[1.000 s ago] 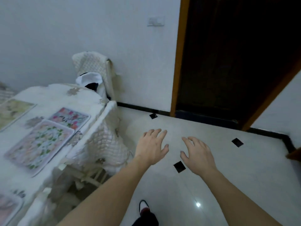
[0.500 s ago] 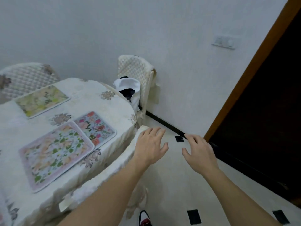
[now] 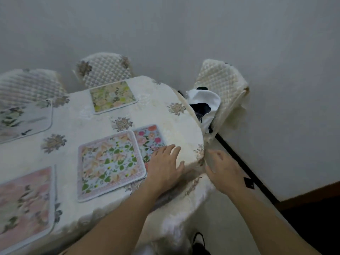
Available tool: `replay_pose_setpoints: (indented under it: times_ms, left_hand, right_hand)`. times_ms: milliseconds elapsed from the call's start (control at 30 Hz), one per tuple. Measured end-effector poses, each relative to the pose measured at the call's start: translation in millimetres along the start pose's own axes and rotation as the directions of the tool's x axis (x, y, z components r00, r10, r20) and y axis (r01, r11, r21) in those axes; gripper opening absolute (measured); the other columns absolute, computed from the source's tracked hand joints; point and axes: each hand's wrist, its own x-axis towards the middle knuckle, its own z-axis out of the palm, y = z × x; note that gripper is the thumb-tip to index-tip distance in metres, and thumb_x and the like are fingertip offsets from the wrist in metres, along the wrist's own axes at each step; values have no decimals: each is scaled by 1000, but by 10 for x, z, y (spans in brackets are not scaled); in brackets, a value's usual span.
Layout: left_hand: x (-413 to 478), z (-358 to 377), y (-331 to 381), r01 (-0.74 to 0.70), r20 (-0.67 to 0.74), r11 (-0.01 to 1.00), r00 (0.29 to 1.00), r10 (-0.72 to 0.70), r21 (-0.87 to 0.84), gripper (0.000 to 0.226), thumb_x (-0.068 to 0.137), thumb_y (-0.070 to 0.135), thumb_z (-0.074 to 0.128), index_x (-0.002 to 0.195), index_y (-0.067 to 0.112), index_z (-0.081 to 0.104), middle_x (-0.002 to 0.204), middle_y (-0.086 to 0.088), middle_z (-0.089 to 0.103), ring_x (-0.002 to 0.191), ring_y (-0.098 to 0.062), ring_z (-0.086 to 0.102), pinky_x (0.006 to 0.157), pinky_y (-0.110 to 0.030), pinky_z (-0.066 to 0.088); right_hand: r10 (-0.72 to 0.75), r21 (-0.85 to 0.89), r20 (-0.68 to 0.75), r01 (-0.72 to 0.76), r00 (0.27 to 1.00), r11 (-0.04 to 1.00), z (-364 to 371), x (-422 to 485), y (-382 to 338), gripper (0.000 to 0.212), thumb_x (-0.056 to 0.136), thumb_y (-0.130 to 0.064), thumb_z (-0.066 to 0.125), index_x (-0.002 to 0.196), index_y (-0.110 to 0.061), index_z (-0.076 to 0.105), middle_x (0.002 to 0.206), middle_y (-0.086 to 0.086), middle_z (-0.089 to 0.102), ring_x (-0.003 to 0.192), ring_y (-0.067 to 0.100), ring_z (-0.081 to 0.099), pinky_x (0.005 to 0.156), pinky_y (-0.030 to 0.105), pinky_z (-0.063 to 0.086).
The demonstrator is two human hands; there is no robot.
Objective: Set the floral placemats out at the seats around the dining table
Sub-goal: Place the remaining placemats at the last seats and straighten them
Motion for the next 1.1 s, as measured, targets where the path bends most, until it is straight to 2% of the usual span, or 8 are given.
replay_pose_setpoints:
  times_ms: [167, 400, 600, 667, 800, 900, 1000, 1100]
  left_hand:
    - [-5, -105, -575, 217, -8, 975, 976, -217, 48, 60, 90, 55, 31, 140, 26, 45, 144, 3, 49, 130, -21, 44, 105, -41, 40]
    - [-304, -316, -1275, 527, -39, 845, 850, -526, 86, 58, 94, 54, 41, 144, 25, 41, 146, 2, 47, 132, -21, 44, 104, -40, 42]
    - [-577, -302, -1855, 666, -10, 745, 746, -666, 50, 57, 95, 52, 43, 144, 22, 42, 147, 1, 47, 130, -23, 46, 101, -40, 45]
    - [-653, -231, -2041, 707, 5, 707, 707, -707, 22, 55, 95, 50, 42, 142, 22, 43, 147, 0, 46, 128, -23, 46, 99, -40, 45]
    - [-729, 16, -2406, 795, 45, 603, 606, -794, -73, 53, 95, 49, 46, 139, 20, 47, 150, -2, 40, 131, -26, 42, 100, -44, 44]
    - [-690, 218, -2630, 829, 71, 550, 558, -827, -107, 51, 93, 46, 50, 137, 19, 49, 148, -6, 41, 130, -29, 41, 99, -47, 43]
    - [-638, 364, -2818, 868, 64, 476, 488, -871, -141, 54, 91, 46, 53, 137, 18, 45, 142, -10, 42, 125, -31, 42, 97, -48, 43]
    - [-627, 465, -2942, 878, 28, 471, 475, -880, -90, 61, 89, 46, 56, 139, 14, 40, 136, -16, 44, 120, -34, 44, 91, -48, 45]
  right_hand:
    - [-181, 46, 56, 179, 982, 983, 287, 635, -308, 51, 83, -35, 60, 130, -16, 57, 119, 9, 64, 102, 28, 62, 82, 41, 52]
    - [-394, 76, 163, 386, 905, 919, 576, 1218, -861, 53, 91, -39, 55, 139, -18, 49, 130, 6, 57, 113, 25, 56, 92, 41, 50]
    - [-420, 101, 257, 408, 871, 907, 901, 1479, -1351, 51, 91, -39, 53, 139, -20, 46, 131, 5, 55, 113, 24, 54, 91, 40, 50]
    - [-394, 133, 285, 371, 874, 919, 998, 1531, -1485, 52, 93, -35, 52, 141, -19, 44, 134, 6, 52, 116, 24, 52, 91, 39, 48]
    - [-246, 274, 373, 147, 895, 950, 1293, 1669, -1753, 51, 94, -34, 51, 142, -20, 42, 137, 6, 47, 111, 24, 54, 87, 38, 50]
    - [-164, 276, 445, 39, 880, 960, 1560, 1769, -1874, 50, 93, -37, 50, 140, -23, 42, 134, 7, 47, 106, 26, 55, 85, 42, 51]
    - [-103, 296, 486, -52, 868, 954, 1819, 1812, -1945, 46, 93, -37, 51, 136, -21, 45, 120, 8, 55, 94, 26, 58, 77, 38, 49]
    - [-94, 354, 507, -107, 857, 929, 2027, 1799, -2012, 39, 93, -32, 52, 129, -16, 50, 99, 10, 57, 82, 24, 56, 65, 32, 42]
